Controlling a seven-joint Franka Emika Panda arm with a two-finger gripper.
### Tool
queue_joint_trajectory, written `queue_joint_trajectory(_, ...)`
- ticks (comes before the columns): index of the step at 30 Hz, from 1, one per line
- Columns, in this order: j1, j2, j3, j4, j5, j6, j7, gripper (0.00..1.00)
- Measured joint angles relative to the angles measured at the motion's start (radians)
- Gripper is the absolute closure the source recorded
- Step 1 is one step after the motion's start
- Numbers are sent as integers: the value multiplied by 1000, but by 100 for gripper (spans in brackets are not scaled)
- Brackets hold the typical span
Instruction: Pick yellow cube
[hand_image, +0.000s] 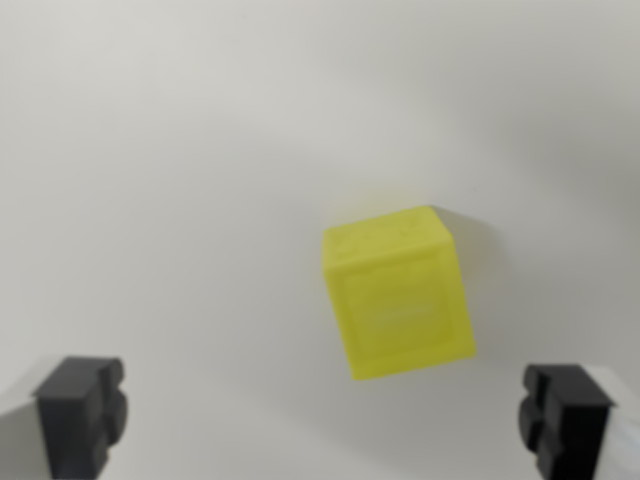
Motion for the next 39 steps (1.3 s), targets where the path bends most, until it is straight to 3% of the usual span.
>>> queue_joint_trajectory(39,-61,128,1,-23,28,168,-294,0)
